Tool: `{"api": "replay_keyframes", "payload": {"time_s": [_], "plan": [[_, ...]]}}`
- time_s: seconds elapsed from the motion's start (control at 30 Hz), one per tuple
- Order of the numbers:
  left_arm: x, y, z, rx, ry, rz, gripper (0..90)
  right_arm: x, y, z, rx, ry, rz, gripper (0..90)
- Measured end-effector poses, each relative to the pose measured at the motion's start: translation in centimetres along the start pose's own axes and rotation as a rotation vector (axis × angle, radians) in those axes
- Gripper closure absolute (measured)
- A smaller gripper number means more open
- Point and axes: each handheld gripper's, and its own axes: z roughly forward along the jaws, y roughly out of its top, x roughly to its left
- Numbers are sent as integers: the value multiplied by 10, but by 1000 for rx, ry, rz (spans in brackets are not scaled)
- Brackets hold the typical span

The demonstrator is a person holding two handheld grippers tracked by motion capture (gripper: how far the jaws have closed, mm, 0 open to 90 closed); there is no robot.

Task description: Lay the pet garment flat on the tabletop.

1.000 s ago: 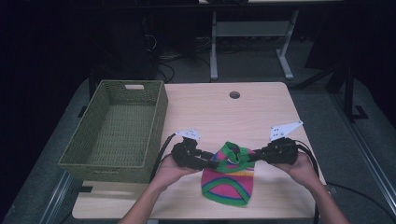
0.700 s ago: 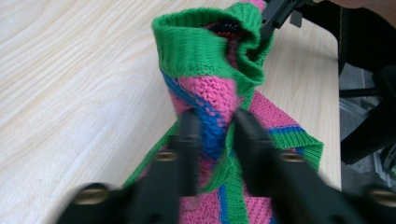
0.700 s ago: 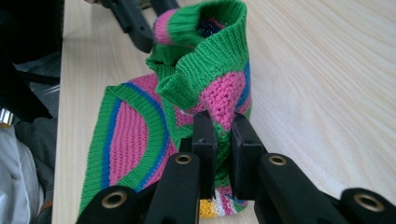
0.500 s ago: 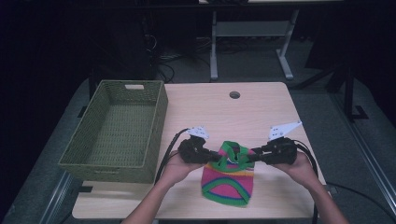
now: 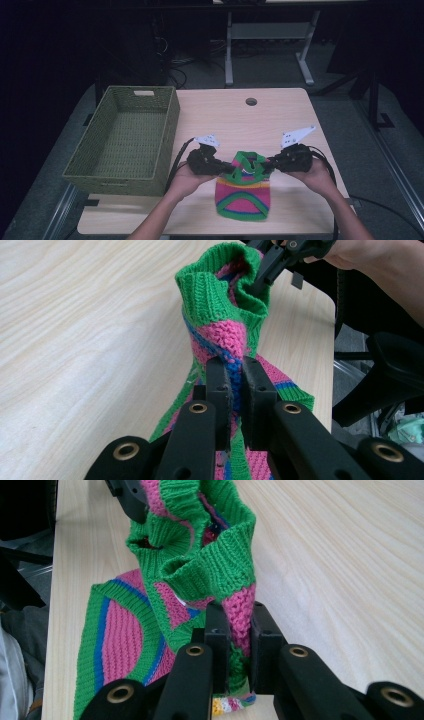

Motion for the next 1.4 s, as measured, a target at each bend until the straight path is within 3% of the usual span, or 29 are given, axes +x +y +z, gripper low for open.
{"api": "replay_keyframes", "payload": {"time_s": [0.17,0.23,0.27,0.3,0.33,0.37,0.4,0.43,0.6,0.73,0.87,0.9,1.03,1.17,1.23,1.4], "plan": [[8,0,-5,-22,40,-21,838,-8,9,2,14,5,5,811],[18,3,-3,-36,115,-33,829,-18,17,7,13,-11,20,791],[22,6,-2,-44,180,-42,767,-24,21,9,1,-33,29,723],[22,6,-2,-44,180,-42,651,-30,24,12,-11,-76,57,621],[32,11,-2,-68,230,-78,610,-36,27,15,-27,-96,85,577],[32,11,-2,-68,230,-78,589,-36,27,15,-27,-96,85,577],[37,14,-2,-81,248,-88,558,-45,31,19,-45,-130,127,518],[39,17,-2,-72,280,-85,547,-46,31,21,-49,-129,128,517],[40,17,0,-41,293,-68,551,-47,28,26,-5,-123,131,517],[41,9,8,6,282,-61,602,-41,20,32,26,-86,127,609],[43,5,17,22,269,-72,647,-39,15,39,46,-69,111,690],[44,4,23,36,256,-68,705,-39,14,46,60,-48,123,762],[45,5,34,41,248,-67,839,-40,14,56,80,-47,123,839],[47,7,49,52,253,-76,842,-43,14,69,92,-64,152,873],[49,4,60,88,274,-74,837,-45,11,78,120,-76,166,883],[51,1,68,144,294,-59,831,-44,5,84,159,-75,165,888]]}}
